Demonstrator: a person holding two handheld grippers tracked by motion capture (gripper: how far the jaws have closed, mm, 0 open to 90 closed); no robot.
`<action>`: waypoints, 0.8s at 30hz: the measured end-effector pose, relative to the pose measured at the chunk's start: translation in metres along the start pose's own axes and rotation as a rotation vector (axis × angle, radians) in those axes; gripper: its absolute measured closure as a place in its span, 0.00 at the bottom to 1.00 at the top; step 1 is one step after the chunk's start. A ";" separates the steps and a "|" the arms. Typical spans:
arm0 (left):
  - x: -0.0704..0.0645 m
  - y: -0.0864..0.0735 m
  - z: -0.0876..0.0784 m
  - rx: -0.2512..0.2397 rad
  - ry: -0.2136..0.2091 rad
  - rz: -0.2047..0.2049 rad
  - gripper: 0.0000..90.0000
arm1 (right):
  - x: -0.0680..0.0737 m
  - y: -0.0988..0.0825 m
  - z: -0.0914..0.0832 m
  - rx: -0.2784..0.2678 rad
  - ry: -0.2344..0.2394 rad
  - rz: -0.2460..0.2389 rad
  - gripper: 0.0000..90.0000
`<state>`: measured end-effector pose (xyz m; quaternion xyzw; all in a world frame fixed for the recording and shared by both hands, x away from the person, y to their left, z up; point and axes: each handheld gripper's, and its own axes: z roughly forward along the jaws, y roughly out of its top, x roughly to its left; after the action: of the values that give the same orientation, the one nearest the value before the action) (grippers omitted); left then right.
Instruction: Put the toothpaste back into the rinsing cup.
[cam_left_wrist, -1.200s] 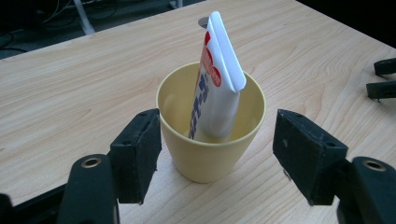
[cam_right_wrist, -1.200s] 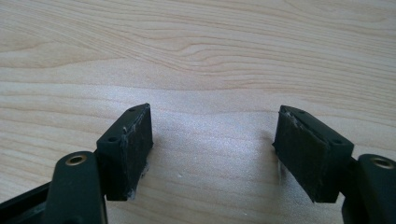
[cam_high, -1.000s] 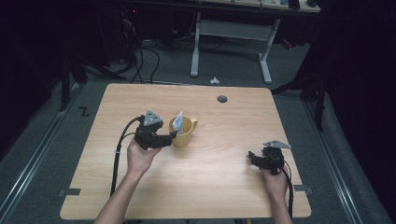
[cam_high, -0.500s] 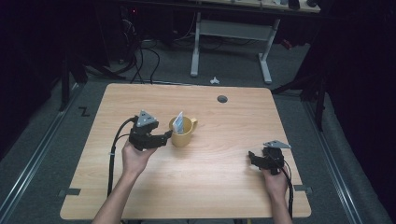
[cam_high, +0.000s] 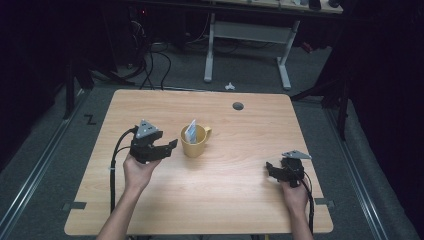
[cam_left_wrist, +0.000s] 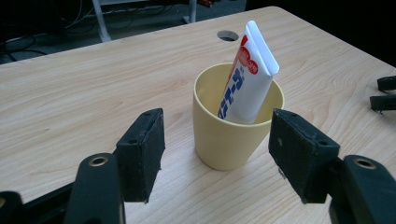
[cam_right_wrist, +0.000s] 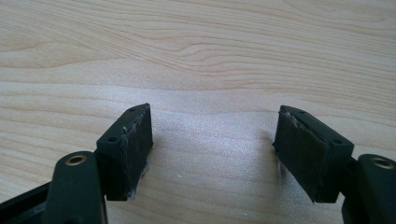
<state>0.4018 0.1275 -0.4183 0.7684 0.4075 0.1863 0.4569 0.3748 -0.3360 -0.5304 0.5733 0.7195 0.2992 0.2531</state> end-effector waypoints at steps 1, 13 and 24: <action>0.001 0.000 -0.001 -0.002 0.003 0.000 0.41 | 0.000 0.000 0.000 0.000 0.000 0.000 0.31; 0.006 -0.004 -0.011 -0.018 0.016 -0.018 0.41 | 0.000 0.000 0.000 0.001 -0.001 0.000 0.31; 0.010 -0.008 -0.017 -0.030 0.026 -0.031 0.42 | 0.000 0.000 0.000 0.001 -0.001 0.001 0.31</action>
<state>0.3924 0.1467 -0.4175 0.7527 0.4224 0.1953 0.4658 0.3749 -0.3360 -0.5303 0.5738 0.7193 0.2987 0.2532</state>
